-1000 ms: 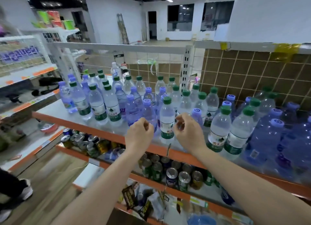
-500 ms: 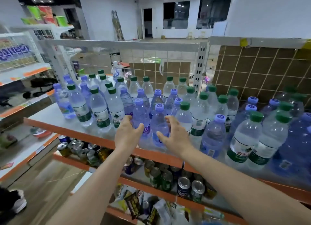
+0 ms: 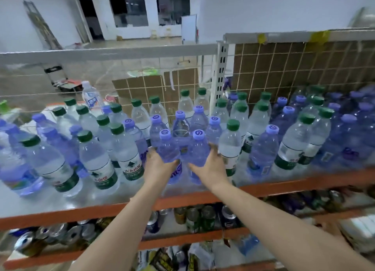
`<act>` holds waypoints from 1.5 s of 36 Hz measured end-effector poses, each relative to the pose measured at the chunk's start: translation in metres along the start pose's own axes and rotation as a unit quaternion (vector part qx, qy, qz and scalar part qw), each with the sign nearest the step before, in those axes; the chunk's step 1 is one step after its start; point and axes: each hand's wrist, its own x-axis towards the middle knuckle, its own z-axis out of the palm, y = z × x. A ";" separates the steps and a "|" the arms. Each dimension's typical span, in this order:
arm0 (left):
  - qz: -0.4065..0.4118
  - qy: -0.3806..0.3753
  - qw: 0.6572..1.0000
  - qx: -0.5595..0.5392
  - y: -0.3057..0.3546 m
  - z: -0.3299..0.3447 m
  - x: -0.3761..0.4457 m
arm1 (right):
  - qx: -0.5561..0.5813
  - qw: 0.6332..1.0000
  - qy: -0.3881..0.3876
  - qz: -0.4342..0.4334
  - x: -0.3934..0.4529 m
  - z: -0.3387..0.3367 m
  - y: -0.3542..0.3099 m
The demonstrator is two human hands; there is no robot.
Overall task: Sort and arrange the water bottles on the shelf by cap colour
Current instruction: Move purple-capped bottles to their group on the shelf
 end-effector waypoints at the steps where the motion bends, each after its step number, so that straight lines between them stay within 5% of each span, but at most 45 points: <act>1: 0.013 -0.001 1.000 -0.013 0.000 0.001 0.000 | 0.004 1.000 0.007 0.010 0.001 0.003 0.000; 8: 0.045 -0.016 0.993 -0.107 -0.008 0.007 0.007 | -0.054 0.998 0.007 0.024 0.010 0.014 -0.005; 24: 0.051 0.012 0.997 -0.056 -0.029 0.010 0.018 | -0.025 0.998 0.038 0.050 0.003 0.013 -0.004; 30: 0.065 0.060 0.994 0.061 -0.015 -0.005 0.003 | -0.034 0.998 0.015 0.054 -0.018 -0.013 -0.013; 54: 0.150 0.038 0.986 0.055 0.101 0.109 -0.110 | -0.066 0.992 0.102 0.038 -0.071 -0.193 0.093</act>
